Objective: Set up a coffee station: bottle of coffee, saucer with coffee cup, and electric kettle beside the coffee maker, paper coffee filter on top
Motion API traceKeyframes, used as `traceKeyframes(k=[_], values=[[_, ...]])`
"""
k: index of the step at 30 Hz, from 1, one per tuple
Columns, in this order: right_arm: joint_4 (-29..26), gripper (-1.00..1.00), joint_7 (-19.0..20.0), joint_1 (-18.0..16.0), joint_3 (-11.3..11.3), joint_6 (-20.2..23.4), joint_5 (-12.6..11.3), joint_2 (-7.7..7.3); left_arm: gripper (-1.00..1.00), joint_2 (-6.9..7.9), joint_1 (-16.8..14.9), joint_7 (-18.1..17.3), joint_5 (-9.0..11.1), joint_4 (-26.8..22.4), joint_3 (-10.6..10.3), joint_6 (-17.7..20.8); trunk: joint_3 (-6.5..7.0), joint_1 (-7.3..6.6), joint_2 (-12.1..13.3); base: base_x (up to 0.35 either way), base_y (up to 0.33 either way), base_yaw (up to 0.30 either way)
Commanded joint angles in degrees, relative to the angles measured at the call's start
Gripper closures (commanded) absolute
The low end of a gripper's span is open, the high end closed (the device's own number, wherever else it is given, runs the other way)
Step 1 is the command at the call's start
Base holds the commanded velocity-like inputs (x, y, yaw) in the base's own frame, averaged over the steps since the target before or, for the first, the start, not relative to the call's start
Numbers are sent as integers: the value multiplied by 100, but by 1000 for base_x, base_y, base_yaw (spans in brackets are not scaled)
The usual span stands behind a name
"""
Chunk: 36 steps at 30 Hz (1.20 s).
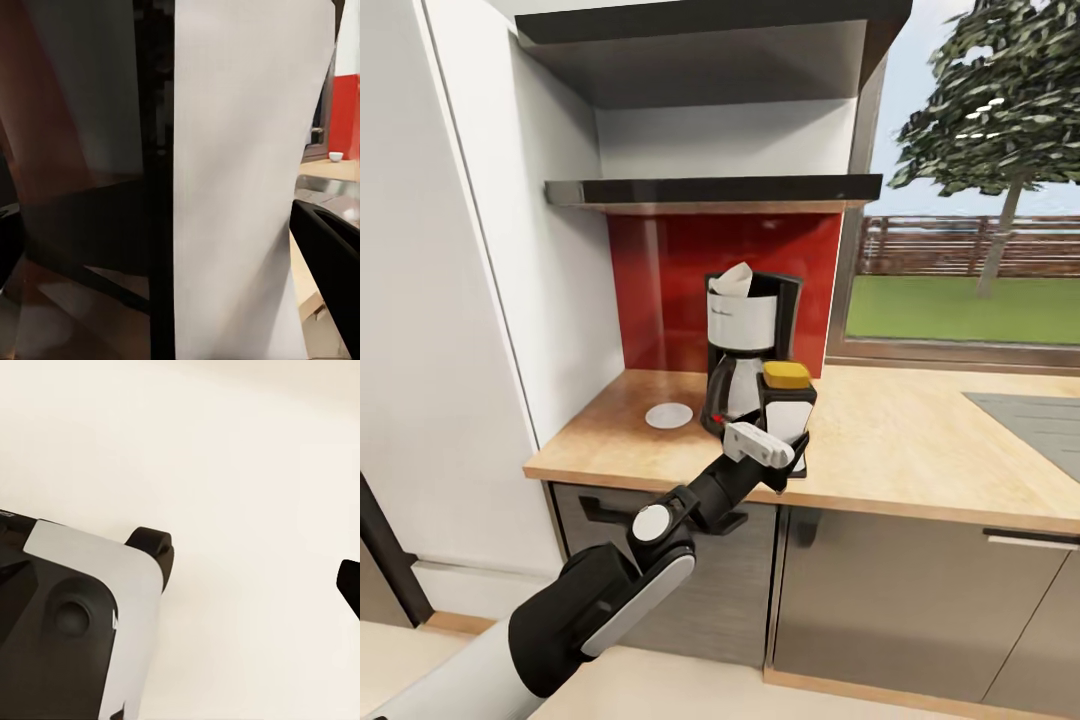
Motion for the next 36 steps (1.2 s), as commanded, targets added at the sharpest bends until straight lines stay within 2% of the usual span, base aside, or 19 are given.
traceKeyframes(k=[1,3,26,36], values=[[24,-100,24,-10,49,-45,-48,2,100,5,-9,50,44,-11,-46,15,-25,23,-46,0,0,0],[24,-100,24,-10,49,-45,-48,2,100,5,-9,51,44,-11,-66,14,-61,67,-126,0,0,0],[24,-100,24,-10,49,-45,-48,2,100,5,-9,55,44,-11,-101,14,-61,67,-126,1,-1,0],[24,-100,24,-10,49,-45,-48,3,100,5,-9,58,44,-11,-101,11,-61,67,-126,116,-198,0]])
